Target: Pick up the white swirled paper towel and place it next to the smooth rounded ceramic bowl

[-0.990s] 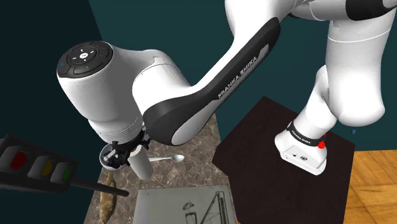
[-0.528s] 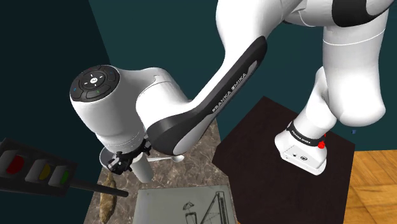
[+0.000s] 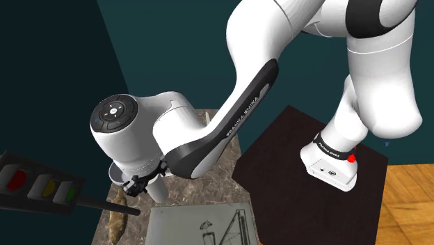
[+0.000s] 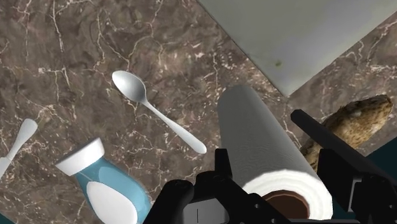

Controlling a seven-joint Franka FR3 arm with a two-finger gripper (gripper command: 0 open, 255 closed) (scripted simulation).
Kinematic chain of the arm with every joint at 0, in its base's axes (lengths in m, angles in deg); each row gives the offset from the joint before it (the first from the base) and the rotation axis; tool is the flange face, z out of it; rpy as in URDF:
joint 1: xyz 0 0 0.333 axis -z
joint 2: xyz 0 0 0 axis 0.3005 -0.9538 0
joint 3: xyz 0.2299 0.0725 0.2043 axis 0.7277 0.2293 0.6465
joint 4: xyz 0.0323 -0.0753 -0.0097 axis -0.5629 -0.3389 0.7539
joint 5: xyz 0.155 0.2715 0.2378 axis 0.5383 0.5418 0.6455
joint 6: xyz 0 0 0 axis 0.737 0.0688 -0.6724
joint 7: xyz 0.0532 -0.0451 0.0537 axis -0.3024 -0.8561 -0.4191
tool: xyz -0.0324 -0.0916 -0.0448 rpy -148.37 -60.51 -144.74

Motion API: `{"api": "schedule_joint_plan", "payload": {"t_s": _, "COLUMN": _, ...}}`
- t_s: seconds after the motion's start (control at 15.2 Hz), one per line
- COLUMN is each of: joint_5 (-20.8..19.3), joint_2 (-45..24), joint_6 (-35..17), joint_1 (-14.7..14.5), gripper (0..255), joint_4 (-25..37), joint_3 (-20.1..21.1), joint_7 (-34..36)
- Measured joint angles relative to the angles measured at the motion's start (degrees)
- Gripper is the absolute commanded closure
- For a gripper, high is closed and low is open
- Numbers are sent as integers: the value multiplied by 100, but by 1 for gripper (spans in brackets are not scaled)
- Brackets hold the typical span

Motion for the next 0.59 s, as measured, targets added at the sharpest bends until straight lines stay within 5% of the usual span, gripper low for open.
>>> {"api": "schedule_joint_plan", "payload": {"t_s": 0.59, "joint_5": -240, "joint_2": -375, "joint_6": -344, "joint_1": -119, "gripper": 255, "joint_4": 4, "joint_3": -186, "joint_7": 175}}
